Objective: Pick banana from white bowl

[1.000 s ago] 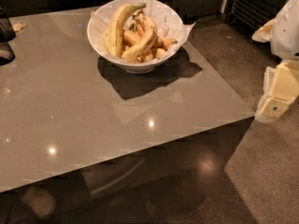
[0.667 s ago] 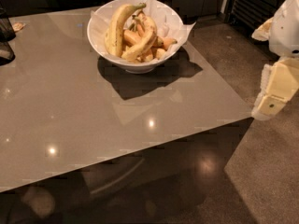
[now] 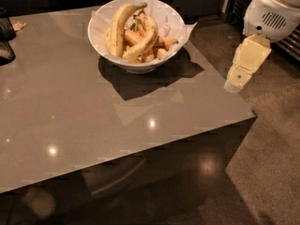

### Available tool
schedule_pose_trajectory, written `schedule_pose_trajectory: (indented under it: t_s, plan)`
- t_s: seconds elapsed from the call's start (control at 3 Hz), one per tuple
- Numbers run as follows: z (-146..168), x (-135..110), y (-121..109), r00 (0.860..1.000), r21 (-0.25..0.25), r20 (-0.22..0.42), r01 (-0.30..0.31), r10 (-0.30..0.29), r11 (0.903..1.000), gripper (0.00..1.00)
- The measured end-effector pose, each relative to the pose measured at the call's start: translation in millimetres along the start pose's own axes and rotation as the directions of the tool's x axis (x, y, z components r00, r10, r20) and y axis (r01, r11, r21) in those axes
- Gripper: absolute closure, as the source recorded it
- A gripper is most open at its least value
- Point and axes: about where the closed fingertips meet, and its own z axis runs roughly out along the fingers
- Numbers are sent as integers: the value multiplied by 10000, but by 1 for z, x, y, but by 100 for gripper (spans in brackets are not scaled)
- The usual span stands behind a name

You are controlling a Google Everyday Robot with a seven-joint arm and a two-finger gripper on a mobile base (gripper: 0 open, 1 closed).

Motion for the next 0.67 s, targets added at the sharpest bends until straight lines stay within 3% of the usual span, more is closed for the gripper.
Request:
schedule_pose_trajectory:
  t_s: [0.67]
  plan:
    - [-1,-12,-7,9987,215,465,-197,187,9996,0]
